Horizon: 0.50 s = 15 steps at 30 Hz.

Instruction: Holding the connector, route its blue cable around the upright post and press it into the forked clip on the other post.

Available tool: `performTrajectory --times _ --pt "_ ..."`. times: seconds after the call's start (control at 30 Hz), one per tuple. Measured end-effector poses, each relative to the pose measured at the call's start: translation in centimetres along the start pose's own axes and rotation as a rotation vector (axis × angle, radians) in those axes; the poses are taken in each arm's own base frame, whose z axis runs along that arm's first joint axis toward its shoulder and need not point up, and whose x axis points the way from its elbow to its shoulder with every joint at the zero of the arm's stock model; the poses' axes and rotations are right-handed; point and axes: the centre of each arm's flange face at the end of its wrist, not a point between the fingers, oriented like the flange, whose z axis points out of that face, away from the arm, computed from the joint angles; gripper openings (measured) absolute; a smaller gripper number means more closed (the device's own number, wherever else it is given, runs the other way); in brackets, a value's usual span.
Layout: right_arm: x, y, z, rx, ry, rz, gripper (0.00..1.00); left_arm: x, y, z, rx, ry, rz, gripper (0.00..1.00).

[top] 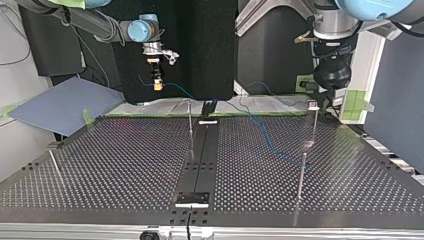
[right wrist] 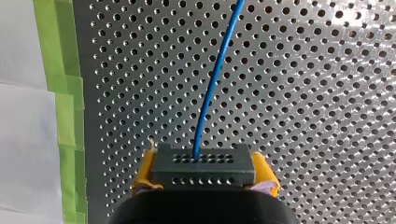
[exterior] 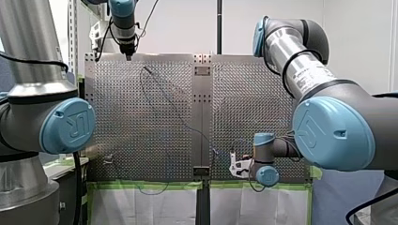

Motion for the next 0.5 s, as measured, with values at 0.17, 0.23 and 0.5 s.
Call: performTrajectory --times 0.17,0.23,0.5 --pt "0.0 0.0 0.0 0.0 0.0 0.0 0.0 -0.02 0.01 -0.04 0.002 -0.001 -0.003 0.99" --pt "-0.01 0.0 -0.01 0.0 -0.001 0.0 0.0 -0.02 -0.01 -0.04 0.003 -0.001 -0.005 0.99" --pt "0.0 -0.01 0.0 0.001 0.0 0.001 0.0 -0.04 -0.31 0.41 0.013 -0.015 -0.006 0.99"
